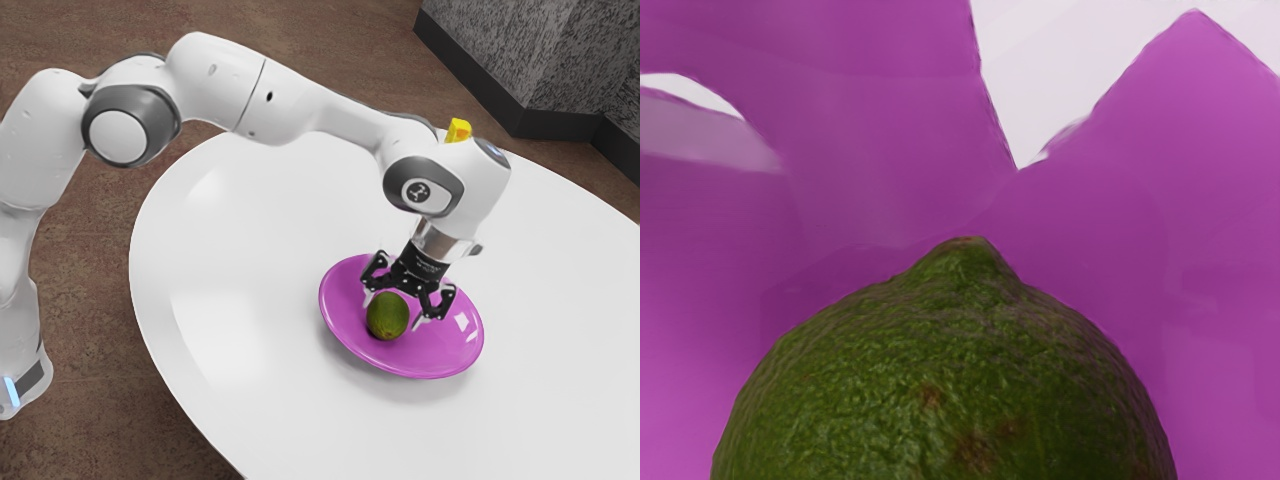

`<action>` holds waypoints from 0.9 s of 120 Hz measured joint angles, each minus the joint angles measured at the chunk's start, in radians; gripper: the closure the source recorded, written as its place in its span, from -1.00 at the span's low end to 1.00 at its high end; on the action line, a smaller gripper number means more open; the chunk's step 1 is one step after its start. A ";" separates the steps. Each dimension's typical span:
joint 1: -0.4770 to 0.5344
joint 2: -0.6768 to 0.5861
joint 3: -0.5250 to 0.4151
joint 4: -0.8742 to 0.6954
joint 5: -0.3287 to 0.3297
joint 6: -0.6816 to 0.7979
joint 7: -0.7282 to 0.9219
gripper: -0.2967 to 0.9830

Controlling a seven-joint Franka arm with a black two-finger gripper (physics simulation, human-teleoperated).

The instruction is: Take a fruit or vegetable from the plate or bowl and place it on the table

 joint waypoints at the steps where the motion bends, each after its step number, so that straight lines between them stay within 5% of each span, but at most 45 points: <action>1: 0.000 0.001 0.000 0.000 0.000 0.000 -0.001 -0.54; 18: 0.000 0.009 0.002 -0.005 -0.003 0.003 -0.013 -0.51; 50: 0.002 0.007 0.003 -0.007 -0.004 -0.009 -0.031 -0.05; 108: 0.002 -0.028 0.005 0.173 0.029 -0.106 -0.050 -0.08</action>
